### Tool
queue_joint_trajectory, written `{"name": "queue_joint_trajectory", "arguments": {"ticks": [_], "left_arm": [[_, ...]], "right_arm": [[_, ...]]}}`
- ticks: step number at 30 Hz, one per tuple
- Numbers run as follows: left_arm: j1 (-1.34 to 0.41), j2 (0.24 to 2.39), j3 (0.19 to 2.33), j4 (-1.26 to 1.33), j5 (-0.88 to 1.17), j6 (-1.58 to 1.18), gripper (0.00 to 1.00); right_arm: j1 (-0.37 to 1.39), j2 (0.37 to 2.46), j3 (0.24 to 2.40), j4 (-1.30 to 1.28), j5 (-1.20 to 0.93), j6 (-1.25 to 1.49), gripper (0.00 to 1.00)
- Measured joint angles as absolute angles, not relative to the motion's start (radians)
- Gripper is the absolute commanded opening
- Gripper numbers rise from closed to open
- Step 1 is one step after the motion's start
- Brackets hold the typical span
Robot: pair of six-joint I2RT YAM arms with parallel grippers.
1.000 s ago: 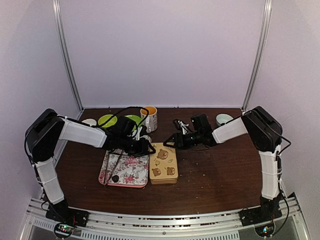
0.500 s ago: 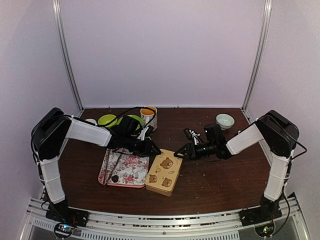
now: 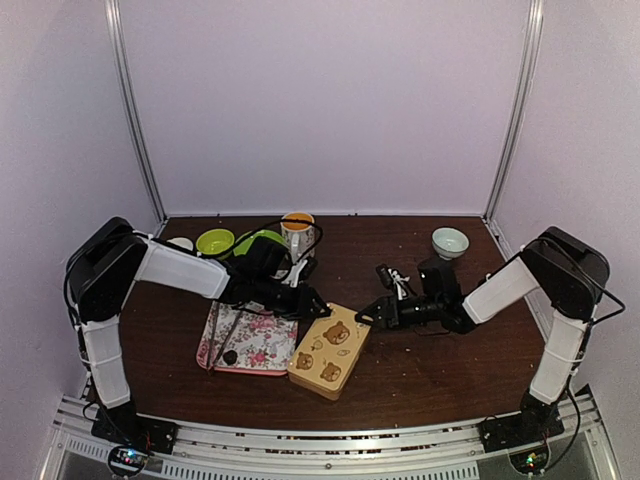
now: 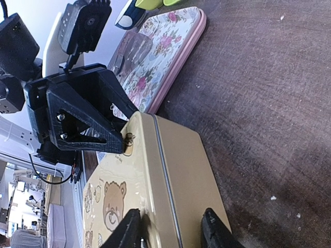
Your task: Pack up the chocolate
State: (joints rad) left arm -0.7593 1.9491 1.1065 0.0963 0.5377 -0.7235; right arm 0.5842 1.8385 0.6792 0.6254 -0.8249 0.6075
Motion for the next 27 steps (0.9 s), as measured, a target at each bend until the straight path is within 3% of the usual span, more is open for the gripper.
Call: {"name": "queue_joint_trajectory", "arguments": {"ticks": [7, 27], "left_arm": [[-0.775, 1.960, 1.118, 0.096, 0.519, -0.723, 0.32], [-0.769, 1.996, 1.153, 0.116, 0.516, -0.732, 0.25]], "right_arm": [[0.587, 1.839, 0.623, 0.725, -0.802, 0.664, 0.28], [0.598, 1.825, 0.614, 0.709, -0.761, 0.657, 0.27]]}}
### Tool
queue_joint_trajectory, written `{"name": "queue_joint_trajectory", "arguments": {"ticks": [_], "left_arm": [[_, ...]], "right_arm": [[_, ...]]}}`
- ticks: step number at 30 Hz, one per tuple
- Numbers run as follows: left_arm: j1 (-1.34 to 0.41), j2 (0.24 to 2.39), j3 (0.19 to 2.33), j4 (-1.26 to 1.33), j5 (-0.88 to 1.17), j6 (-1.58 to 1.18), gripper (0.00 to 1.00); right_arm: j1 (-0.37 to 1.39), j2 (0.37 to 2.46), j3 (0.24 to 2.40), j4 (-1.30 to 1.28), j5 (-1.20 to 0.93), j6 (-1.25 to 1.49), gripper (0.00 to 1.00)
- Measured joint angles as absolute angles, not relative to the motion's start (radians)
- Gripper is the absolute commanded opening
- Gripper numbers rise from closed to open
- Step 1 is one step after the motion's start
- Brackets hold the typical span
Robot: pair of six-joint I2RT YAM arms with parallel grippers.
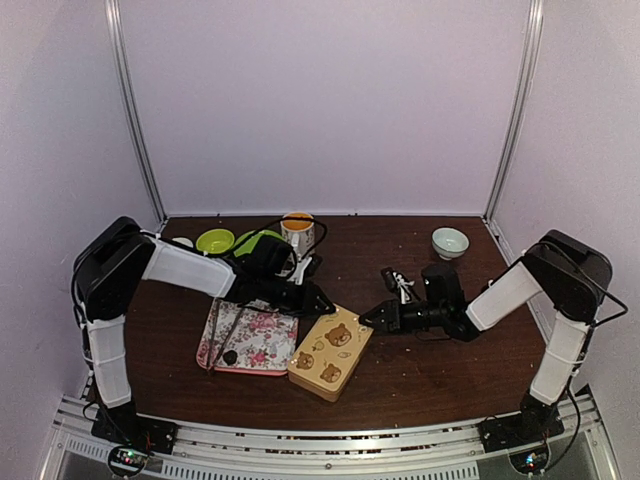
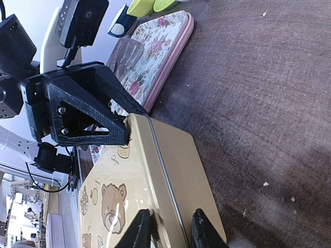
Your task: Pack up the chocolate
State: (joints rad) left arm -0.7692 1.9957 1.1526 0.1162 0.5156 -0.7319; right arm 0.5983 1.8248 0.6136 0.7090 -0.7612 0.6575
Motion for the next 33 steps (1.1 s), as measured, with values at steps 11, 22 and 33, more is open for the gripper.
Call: {"name": "queue_joint_trajectory", "arguments": {"ticks": [11, 22, 33], "left_arm": [[-0.786, 2.024, 1.153, 0.181, 0.570, -0.740, 0.18], [-0.780, 2.045, 1.164, 0.191, 0.607, -0.743, 0.14], [-0.763, 2.078, 1.193, 0.198, 0.664, -0.747, 0.12]], "right_arm": [[0.660, 1.725, 0.490, 0.754, -0.627, 0.712, 0.26], [0.676, 1.694, 0.504, 0.677, -0.602, 0.718, 0.26], [0.681, 1.697, 0.534, 0.627, -0.610, 0.729, 0.25]]}}
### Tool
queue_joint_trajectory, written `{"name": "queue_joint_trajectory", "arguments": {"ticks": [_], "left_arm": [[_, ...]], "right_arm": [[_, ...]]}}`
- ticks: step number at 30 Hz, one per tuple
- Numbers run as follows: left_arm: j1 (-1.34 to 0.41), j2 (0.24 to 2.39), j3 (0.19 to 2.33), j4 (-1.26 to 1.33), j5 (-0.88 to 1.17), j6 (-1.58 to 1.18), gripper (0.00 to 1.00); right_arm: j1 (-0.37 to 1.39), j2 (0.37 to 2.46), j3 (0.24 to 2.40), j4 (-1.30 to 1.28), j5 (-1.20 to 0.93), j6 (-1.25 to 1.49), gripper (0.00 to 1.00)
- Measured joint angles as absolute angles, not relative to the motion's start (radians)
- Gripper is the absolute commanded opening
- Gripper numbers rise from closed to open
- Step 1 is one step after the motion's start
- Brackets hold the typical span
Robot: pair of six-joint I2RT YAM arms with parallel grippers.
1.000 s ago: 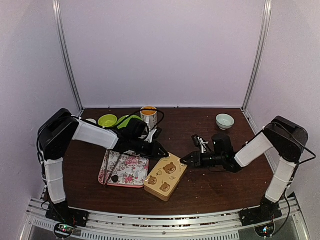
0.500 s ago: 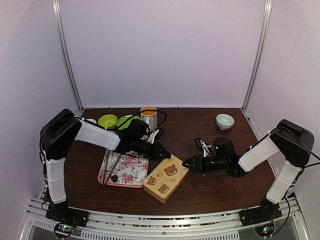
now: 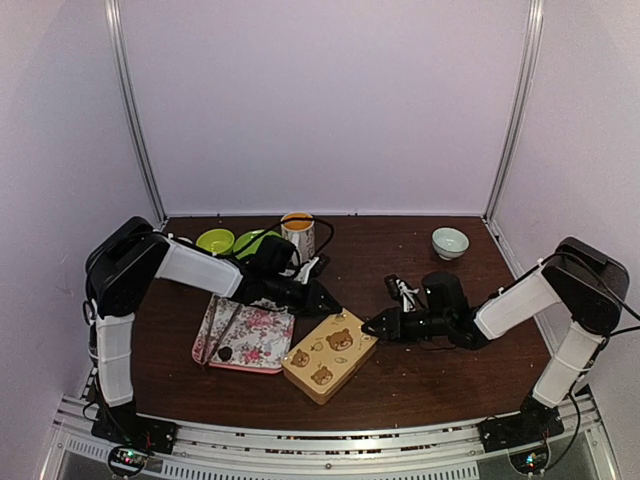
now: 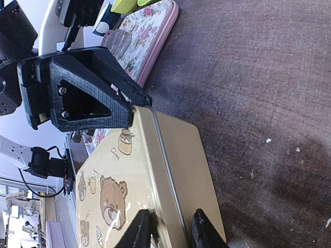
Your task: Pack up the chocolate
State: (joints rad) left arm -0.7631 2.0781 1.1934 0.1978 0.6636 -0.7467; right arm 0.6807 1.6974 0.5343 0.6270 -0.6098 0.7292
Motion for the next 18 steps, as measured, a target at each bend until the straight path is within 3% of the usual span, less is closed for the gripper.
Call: {"name": "queue_joint_trajectory", "arguments": {"ticks": [13, 18], "left_arm": [[-0.827, 2.104, 1.256, 0.172, 0.623, -0.734, 0.27], [-0.844, 2.104, 1.297, 0.088, 0.616, -0.715, 0.35]], "right_arm": [[0.722, 1.551, 0.550, 0.352, -0.533, 0.653, 0.31], [0.722, 1.477, 0.551, 0.247, -0.497, 0.616, 0.42]]}}
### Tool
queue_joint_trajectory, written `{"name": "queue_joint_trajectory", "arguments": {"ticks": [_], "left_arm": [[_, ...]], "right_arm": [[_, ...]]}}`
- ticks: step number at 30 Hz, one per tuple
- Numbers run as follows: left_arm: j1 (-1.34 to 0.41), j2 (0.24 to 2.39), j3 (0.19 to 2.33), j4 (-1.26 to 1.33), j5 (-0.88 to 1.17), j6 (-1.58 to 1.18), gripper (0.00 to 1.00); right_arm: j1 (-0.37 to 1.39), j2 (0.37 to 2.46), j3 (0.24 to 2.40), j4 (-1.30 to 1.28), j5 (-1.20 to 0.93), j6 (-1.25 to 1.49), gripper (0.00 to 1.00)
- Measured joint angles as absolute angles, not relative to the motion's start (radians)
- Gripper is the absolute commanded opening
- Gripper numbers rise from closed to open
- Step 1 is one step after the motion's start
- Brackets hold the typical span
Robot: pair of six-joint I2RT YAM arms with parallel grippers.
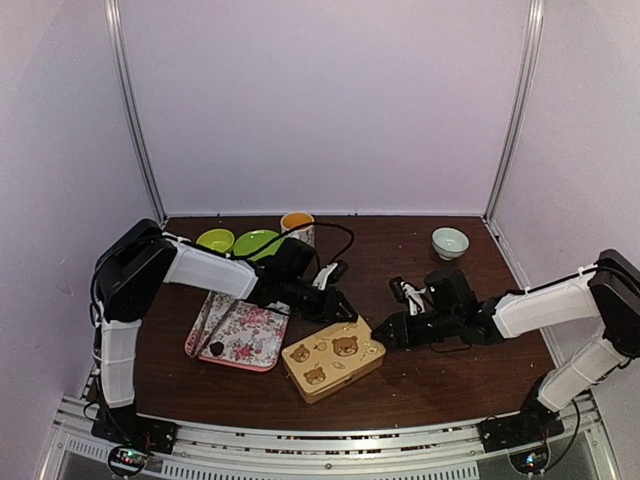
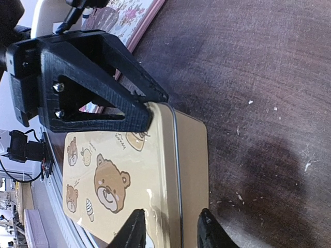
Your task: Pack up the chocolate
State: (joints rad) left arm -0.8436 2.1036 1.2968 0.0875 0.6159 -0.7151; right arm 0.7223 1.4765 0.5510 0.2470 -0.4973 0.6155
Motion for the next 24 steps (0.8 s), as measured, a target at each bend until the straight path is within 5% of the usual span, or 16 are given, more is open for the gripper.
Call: {"name": "queue_joint_trajectory", "arguments": {"ticks": [8, 24], "left_arm": [[-0.850, 2.090, 1.351, -0.074, 0.580, -0.651, 0.49], [-0.818, 1.965, 1.319, -0.168, 0.554, -0.582, 0.55]], "right_arm": [[0.687, 1.386, 0.588, 0.134, -0.467, 0.559, 0.57], [0.659, 1.659, 0.758, 0.199, -0.583, 0.533, 0.59]]}}
